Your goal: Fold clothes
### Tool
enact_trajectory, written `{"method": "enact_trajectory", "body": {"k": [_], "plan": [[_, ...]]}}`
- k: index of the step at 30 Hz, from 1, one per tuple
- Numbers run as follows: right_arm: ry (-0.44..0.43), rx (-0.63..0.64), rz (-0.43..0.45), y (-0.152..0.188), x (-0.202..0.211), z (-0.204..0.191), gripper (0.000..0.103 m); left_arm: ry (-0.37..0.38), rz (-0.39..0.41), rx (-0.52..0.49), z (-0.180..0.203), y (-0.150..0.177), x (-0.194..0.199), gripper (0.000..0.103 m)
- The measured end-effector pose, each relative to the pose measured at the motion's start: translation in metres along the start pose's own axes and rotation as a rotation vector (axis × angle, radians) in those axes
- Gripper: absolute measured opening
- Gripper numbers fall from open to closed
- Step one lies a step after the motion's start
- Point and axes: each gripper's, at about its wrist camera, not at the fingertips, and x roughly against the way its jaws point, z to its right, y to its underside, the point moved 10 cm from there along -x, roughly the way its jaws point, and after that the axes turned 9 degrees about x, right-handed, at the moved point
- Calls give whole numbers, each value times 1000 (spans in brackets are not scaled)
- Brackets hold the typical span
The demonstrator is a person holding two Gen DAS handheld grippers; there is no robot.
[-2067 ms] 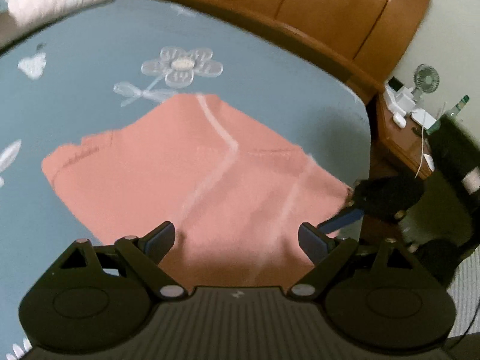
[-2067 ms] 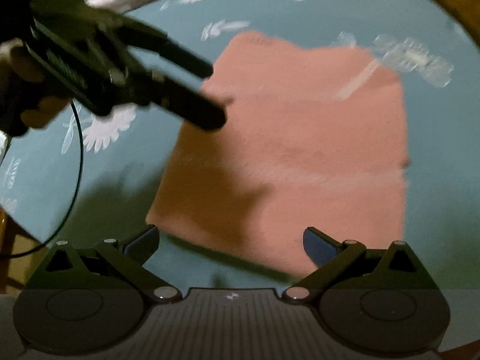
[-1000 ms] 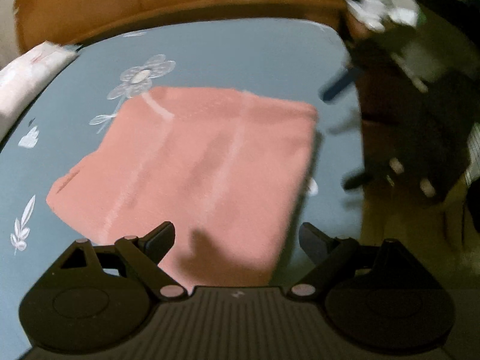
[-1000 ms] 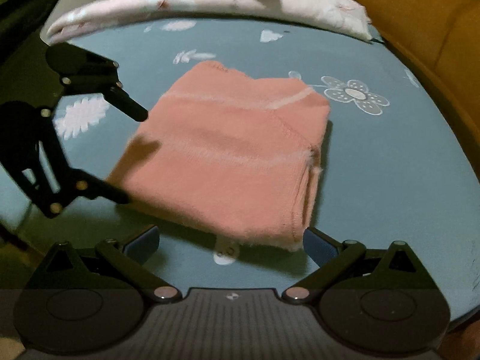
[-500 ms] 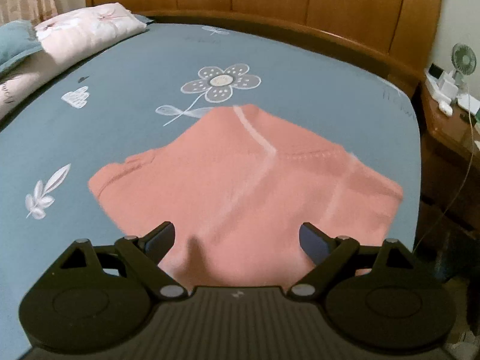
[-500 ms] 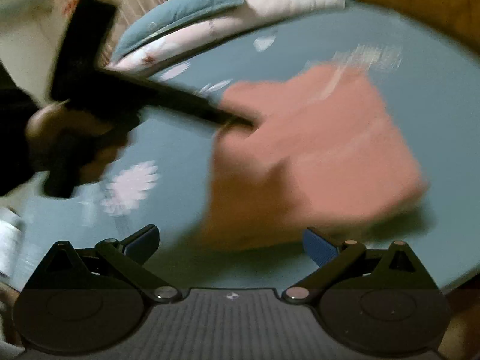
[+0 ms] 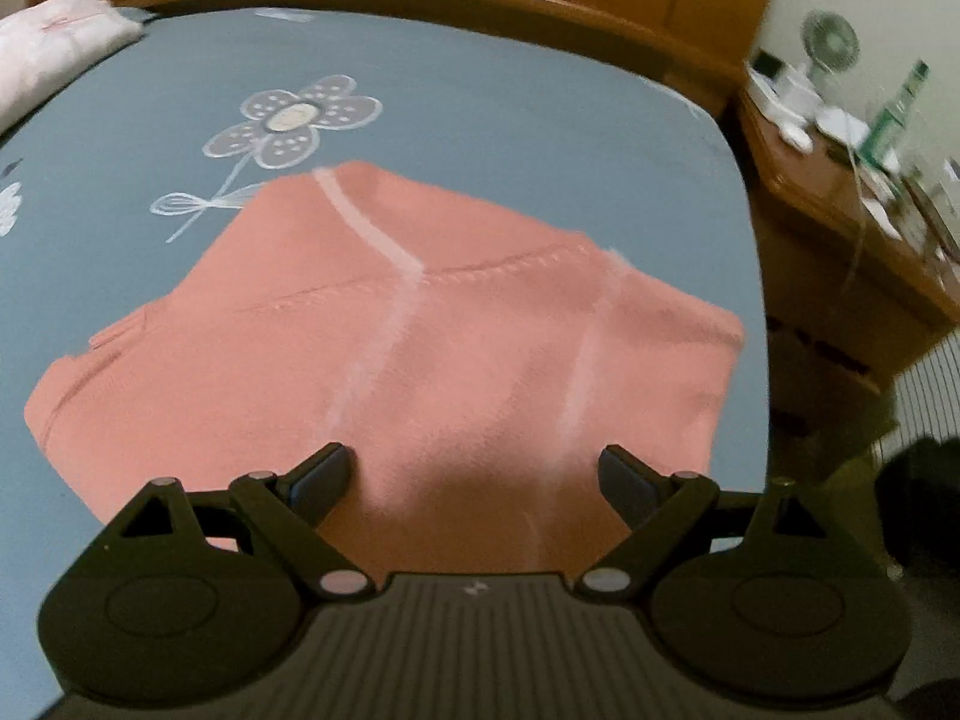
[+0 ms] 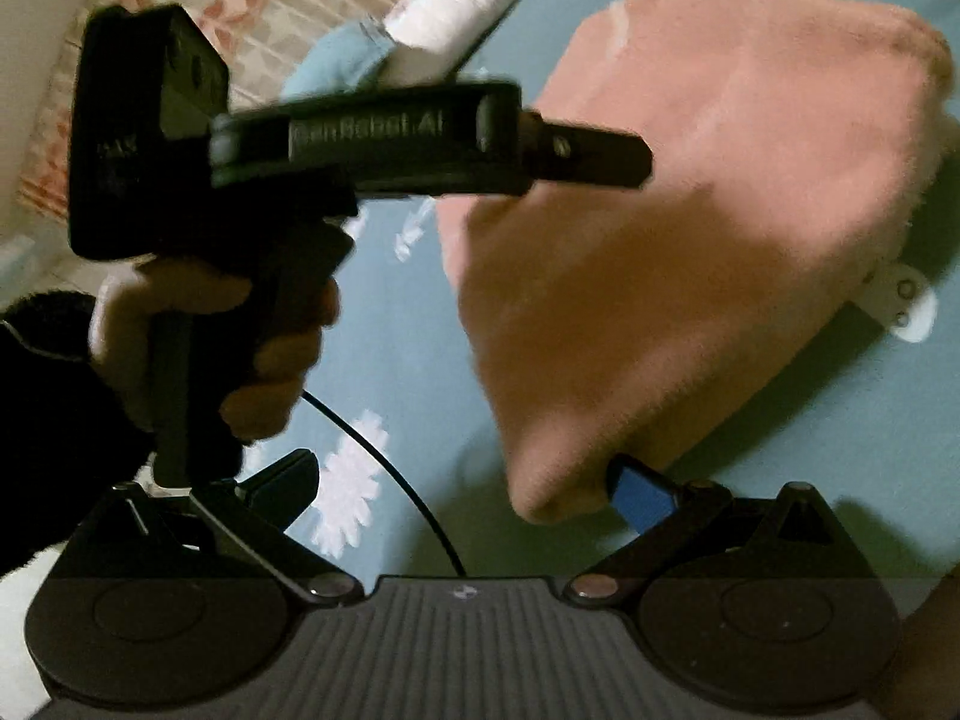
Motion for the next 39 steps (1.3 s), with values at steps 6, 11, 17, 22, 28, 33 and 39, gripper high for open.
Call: {"method": "enact_trajectory", "body": {"k": [6,11,17,22,28,33,39], "plan": [[-34,-2,-57,9,-21,0,103,30,-30,19,-7,0,-2,90],[-45,11,-129,14,-13,-9,103,31,-18,34,-8,-1,2,90],[111,129,-123,-12,31,-7,103,-25,18,26,-14,-2,22,90],[221,318,-76,-68,55,-10,103,-73,26,100,-28,-3,33,90],[323,385,-110,-113,35,30,103,-183,9,332,-57,4,17,90],[321,320,-156,-123,43,55,103,-189,41,430,-63,1,18,91],[292,395,-157,-155,75,59,103,-243,55,605,-85,0,41,91]]}}
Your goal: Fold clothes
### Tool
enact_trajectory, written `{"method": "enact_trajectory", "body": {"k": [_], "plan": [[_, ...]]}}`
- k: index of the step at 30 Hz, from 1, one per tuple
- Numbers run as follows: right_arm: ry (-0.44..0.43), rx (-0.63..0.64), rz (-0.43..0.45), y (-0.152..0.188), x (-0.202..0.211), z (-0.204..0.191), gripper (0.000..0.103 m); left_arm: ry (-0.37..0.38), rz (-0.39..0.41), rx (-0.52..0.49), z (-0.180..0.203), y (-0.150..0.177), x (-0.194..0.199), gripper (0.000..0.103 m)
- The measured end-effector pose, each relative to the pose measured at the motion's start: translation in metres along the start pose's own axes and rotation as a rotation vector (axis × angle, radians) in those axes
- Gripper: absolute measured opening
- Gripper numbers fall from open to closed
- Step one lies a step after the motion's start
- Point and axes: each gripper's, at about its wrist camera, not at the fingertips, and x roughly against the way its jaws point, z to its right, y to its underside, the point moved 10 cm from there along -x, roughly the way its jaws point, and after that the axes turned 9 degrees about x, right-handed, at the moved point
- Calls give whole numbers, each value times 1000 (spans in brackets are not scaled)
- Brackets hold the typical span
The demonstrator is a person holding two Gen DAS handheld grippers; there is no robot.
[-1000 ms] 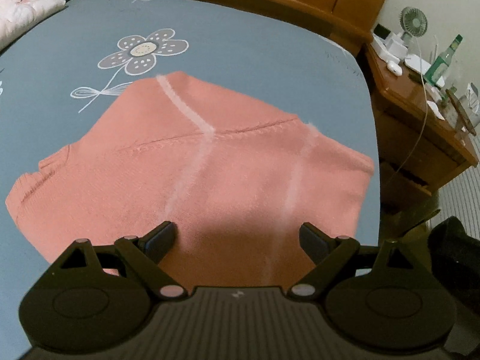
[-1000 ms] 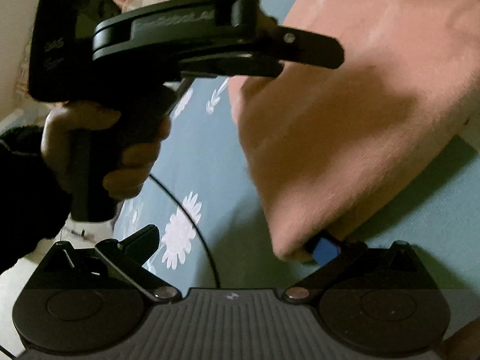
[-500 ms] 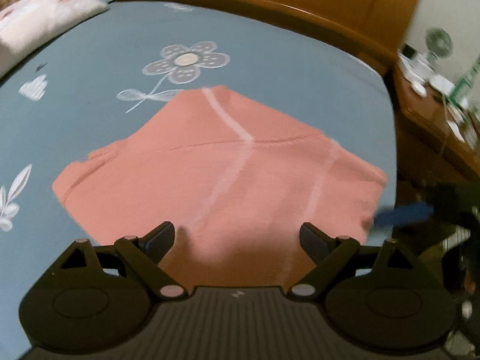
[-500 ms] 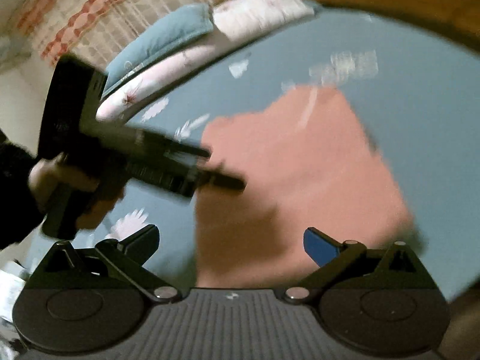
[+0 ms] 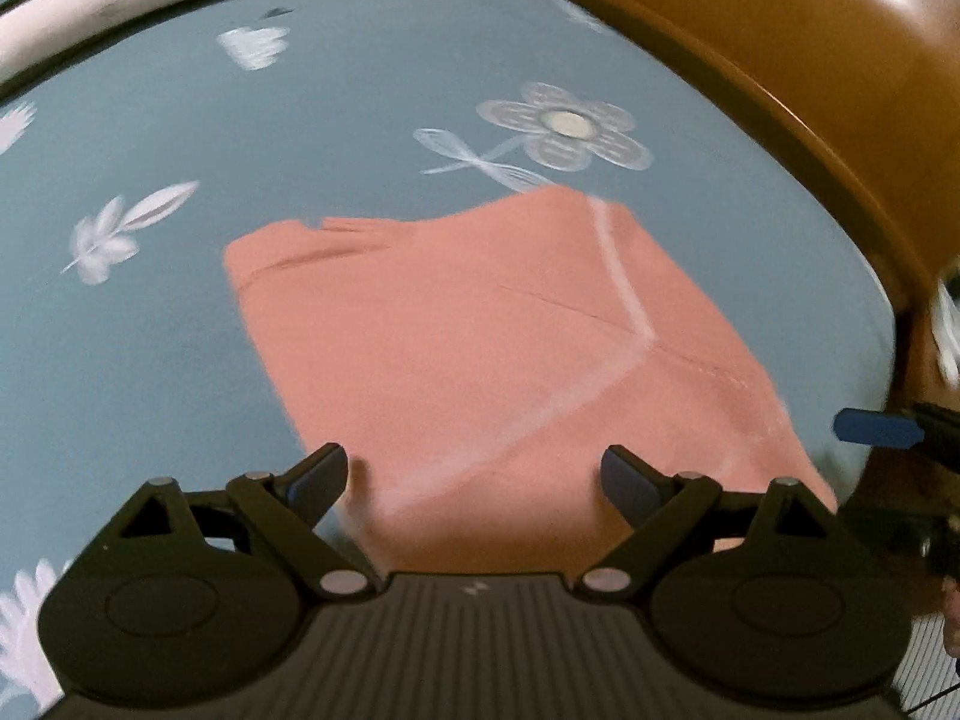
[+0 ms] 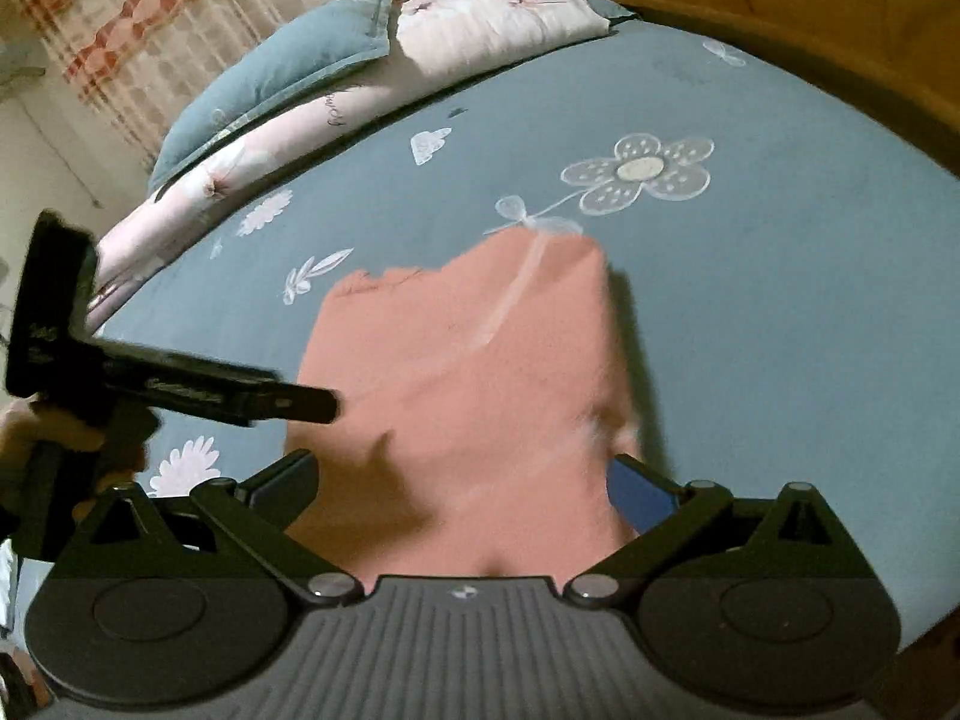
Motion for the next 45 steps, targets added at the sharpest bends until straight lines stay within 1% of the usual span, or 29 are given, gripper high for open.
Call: {"method": "enact_trajectory", "body": {"k": [2,3,7,10,12,14,18,21,23,28,31,32,35,39,40,42,45], "plan": [[-5,-18,-40,-5,-8,18,103,-44,-1,81,-12,-4,0,91],[-15,-36,-64,-7,-15,28,103,-52,3,120,-16,-5,0,91],[-113,-126,-159,-6,-42,55,103,-40,6,265,-28,-6,-3,91],[-163,-180,-205,-3,-59,68,103,-35,-13,334,-36,3,-9,91],[-192,-222,-227,-1,-70,73,103,-9,-36,380,-41,11,-15,91],[-225,-259,-242,2,-81,76,103,33,-63,432,-46,21,-23,91],[-264,-266,-235,-1,-95,75,103,107,-93,506,-53,33,-39,91],[-287,-267,-237,-7,-104,73,103,173,-91,553,-53,30,-50,92],[-303,-277,-236,-11,-109,72,103,204,-87,556,-52,25,-54,92],[-317,-284,-236,-27,-125,70,103,263,-80,513,-47,4,-64,93],[-331,-273,-251,-36,-134,67,103,287,-83,527,-47,-10,-73,97],[-332,-273,-255,-37,-136,66,103,296,-86,538,-47,-11,-74,100],[-339,-292,-263,-35,-133,65,103,317,-87,517,-43,-6,-71,100],[-359,-339,-297,-15,-121,61,103,372,-150,503,-32,25,-63,100],[-363,-345,-308,-10,-119,59,103,382,-161,498,-31,28,-63,100],[-360,-338,-319,-10,-121,57,103,401,-170,503,-31,26,-65,100],[-348,-314,-327,-20,-130,55,103,425,-176,507,-35,10,-70,100]]}}
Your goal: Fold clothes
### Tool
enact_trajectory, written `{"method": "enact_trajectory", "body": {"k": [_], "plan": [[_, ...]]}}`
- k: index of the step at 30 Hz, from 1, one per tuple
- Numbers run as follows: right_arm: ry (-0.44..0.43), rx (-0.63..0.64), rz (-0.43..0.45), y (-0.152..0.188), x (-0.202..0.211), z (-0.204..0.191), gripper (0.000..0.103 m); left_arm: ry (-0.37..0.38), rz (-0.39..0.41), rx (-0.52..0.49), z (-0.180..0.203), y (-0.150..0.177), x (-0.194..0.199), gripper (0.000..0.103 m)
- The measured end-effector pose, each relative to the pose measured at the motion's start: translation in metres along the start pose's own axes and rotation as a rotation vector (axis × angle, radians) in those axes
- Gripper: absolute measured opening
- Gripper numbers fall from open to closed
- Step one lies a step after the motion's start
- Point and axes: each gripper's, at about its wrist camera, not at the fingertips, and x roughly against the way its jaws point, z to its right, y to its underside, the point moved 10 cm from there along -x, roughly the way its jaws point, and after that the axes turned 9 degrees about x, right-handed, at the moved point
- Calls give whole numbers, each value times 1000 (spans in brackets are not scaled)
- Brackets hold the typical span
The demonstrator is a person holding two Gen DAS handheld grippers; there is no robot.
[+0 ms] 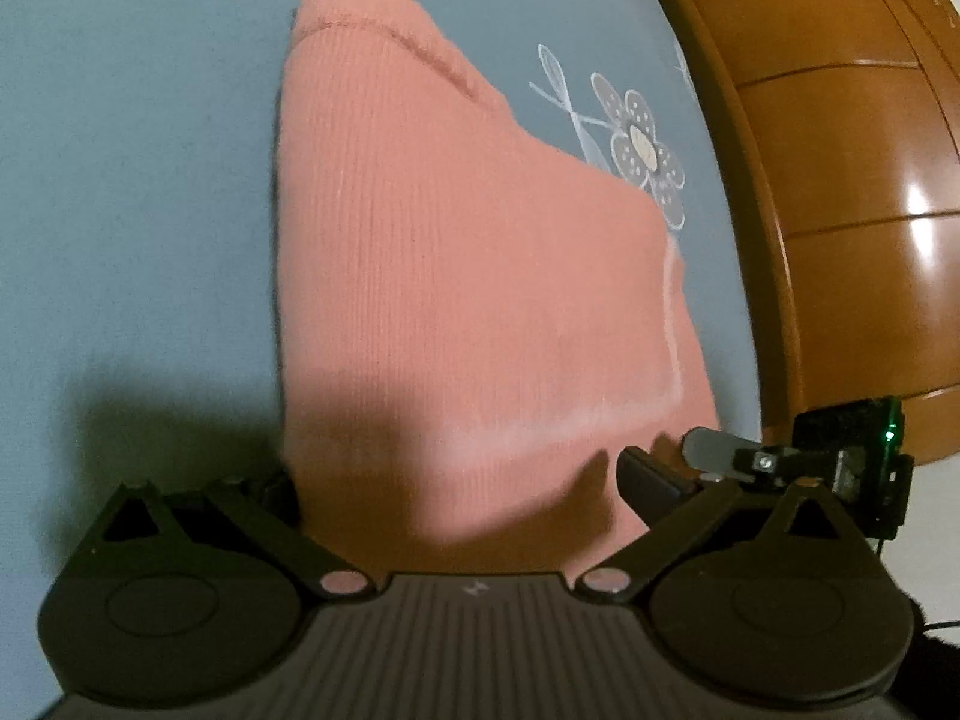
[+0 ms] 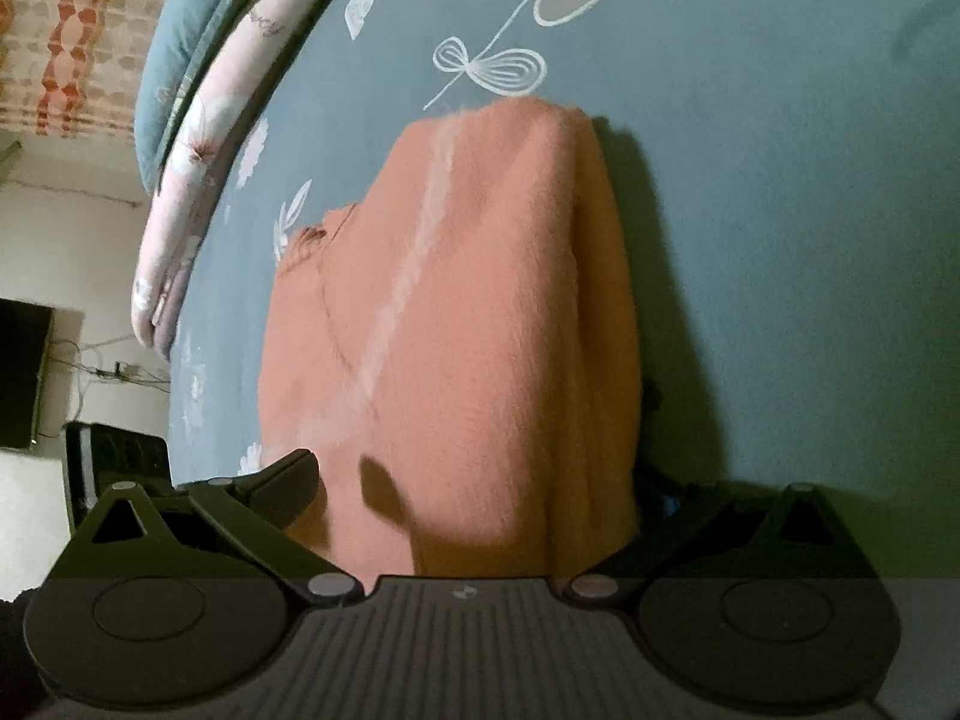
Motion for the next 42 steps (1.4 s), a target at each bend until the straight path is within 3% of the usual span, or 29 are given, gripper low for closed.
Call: {"method": "enact_trajectory", "body": {"k": [4,9,15,23,25,30,33,37,42], "plan": [[36,38,-39,-14,-10,-6,103,-1,2,-20,4,-11,-2,100],[51,59,-25,-11,-10,-8,103,-22,24,-45,-4,-10,9,77],[100,71,-40,-12,-16,-15,103,-5,-2,-56,-6,-15,13,76],[314,246,-122,-4,-34,-36,103,-42,18,-70,-4,-12,19,76],[321,242,-115,-4,-32,-36,99,-55,25,-63,-2,-13,18,75],[269,233,-94,-4,-17,-38,78,-110,59,-54,4,-10,25,72],[240,221,-87,-5,-13,-35,74,-142,84,-64,11,-7,30,67],[263,302,-96,-4,-11,-44,68,-181,97,-107,23,-7,31,62],[245,334,-87,-5,4,-50,58,-187,97,-115,37,-4,37,57]]}}
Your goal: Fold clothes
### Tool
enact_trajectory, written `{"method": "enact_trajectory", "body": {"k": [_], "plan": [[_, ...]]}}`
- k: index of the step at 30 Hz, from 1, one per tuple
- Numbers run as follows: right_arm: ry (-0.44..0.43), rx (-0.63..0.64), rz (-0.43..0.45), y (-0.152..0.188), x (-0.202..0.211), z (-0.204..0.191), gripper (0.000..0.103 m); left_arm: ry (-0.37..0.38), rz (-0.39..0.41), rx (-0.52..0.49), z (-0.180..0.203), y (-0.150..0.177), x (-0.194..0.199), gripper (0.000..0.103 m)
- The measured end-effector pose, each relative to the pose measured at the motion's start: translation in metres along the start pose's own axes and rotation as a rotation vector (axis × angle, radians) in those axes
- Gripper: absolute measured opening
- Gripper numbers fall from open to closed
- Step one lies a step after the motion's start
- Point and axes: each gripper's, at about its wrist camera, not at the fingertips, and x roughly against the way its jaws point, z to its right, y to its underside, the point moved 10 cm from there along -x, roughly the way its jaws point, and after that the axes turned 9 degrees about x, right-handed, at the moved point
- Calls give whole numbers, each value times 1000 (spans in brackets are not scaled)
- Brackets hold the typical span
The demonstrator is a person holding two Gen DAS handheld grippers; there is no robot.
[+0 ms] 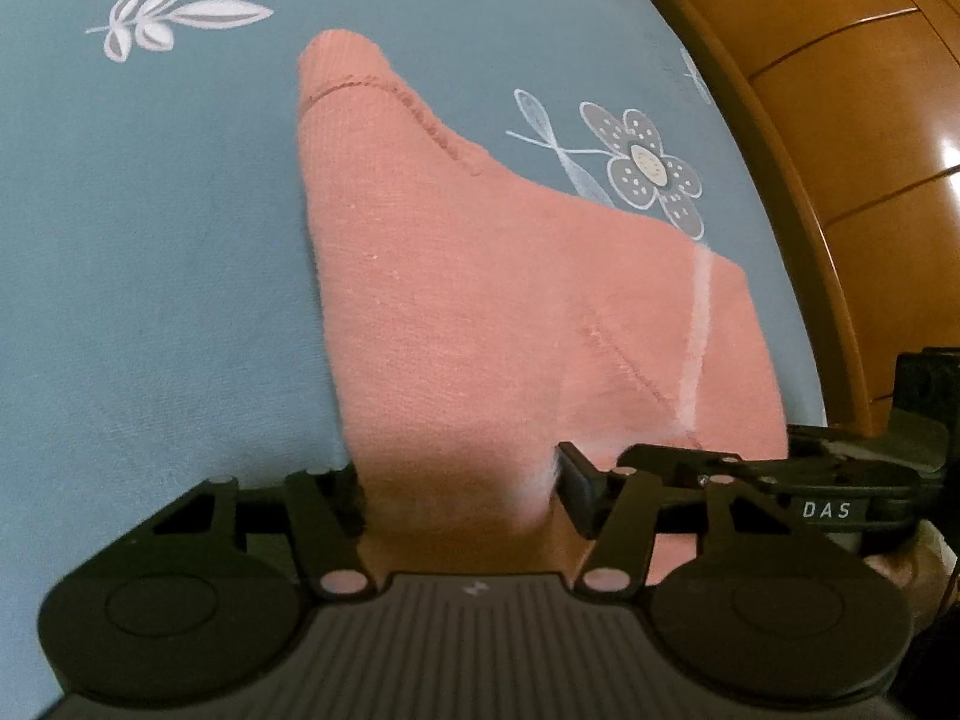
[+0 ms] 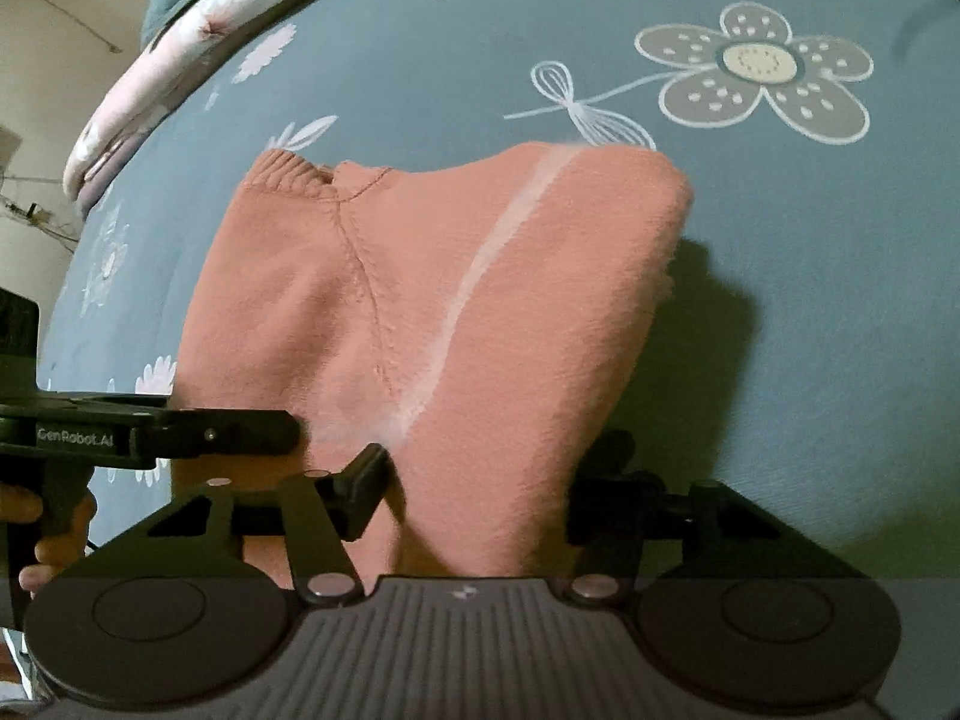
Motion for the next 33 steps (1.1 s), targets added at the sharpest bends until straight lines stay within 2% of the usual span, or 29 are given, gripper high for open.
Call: {"method": "enact_trajectory", "body": {"k": [4,9,20,33], "plan": [[-17,25,12,-1,14,-2,52,-1,2,-25,17,2,3,57],[-14,64,13,1,29,-4,50,15,2,-23,33,3,5,57],[94,105,63,-12,76,16,51,101,-25,-48,86,14,-6,57],[261,65,102,-11,131,99,51,213,-27,-106,164,15,-61,57]]}}
